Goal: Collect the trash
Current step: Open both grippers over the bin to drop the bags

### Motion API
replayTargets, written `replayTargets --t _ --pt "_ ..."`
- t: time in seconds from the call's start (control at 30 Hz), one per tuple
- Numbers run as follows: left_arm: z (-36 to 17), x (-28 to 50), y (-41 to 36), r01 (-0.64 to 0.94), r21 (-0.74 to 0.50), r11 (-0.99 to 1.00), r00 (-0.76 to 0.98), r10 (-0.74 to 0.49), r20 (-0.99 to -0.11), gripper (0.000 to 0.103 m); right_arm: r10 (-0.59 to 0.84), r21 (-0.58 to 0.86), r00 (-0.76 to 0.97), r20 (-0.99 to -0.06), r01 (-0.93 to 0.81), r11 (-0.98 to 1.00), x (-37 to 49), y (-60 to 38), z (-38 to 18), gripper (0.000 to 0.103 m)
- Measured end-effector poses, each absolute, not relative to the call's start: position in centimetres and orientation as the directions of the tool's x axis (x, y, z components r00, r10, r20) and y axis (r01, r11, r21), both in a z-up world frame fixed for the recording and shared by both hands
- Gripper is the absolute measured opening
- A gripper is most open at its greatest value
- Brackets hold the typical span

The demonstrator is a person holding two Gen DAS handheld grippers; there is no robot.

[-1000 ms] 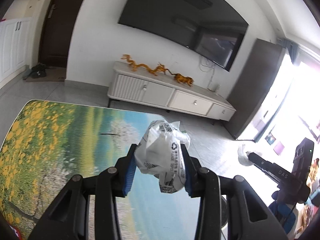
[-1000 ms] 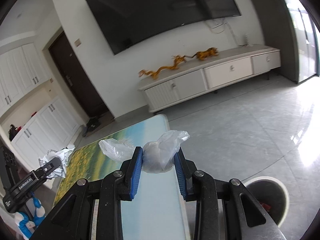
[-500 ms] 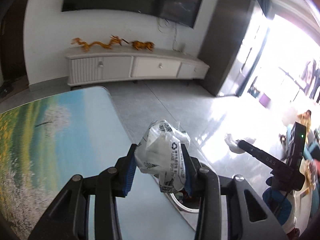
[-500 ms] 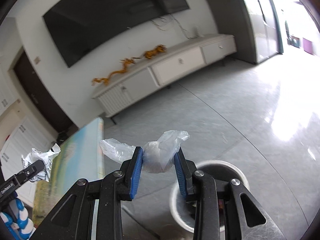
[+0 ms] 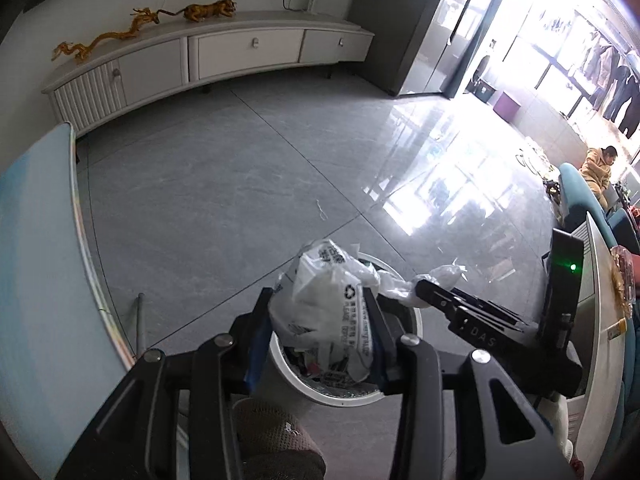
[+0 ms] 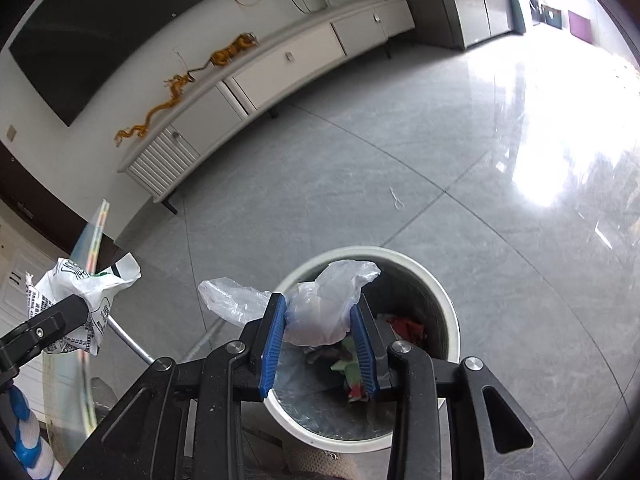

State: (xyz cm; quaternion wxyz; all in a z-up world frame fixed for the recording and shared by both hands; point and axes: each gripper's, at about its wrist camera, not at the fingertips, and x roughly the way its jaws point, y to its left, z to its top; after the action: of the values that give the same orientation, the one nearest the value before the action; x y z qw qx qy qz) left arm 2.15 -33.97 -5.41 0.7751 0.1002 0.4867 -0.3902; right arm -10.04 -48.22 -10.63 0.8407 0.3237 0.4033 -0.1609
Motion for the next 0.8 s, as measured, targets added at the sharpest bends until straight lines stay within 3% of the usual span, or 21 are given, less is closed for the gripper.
replayTargets --t 0.1,0.2,0.4,0.63,0.8 --pt "-6.5 2.2 -35.1 0.704 -0.258 0.662 0.178 -0.515 -0.838 0.042 0.004 0.413 0.601 -0.799 0.544 0.730 -9.8 -48.6 -12.0 0.037" --pt "-7.2 2.5 -35.7 0.706 -0.282 0.650 0.151 -0.527 -0.836 0.053 -0.003 0.399 0.582 -0.813 0.560 0.726 -9.8 -48.9 -12.6 0.045" --pt "-7.2 2.3 -35.7 0.708 -0.309 0.636 0.126 -0.543 -0.830 0.055 -0.023 0.379 0.567 -0.823 0.580 0.721 -10.6 -49.2 -12.8 0.049" --pt "-4.3 2.4 -32.0 0.672 -0.247 0.698 0.257 -0.533 -0.806 0.055 -0.039 0.379 0.603 -0.797 0.549 0.745 -10.8 -48.0 -9.8 0.052" --pt "-1.1 2.9 -26.7 0.596 -0.187 0.781 0.408 -0.495 -0.767 0.066 -0.026 0.385 0.652 -0.758 0.480 0.788 -10.3 -45.4 -6.2 0.054"
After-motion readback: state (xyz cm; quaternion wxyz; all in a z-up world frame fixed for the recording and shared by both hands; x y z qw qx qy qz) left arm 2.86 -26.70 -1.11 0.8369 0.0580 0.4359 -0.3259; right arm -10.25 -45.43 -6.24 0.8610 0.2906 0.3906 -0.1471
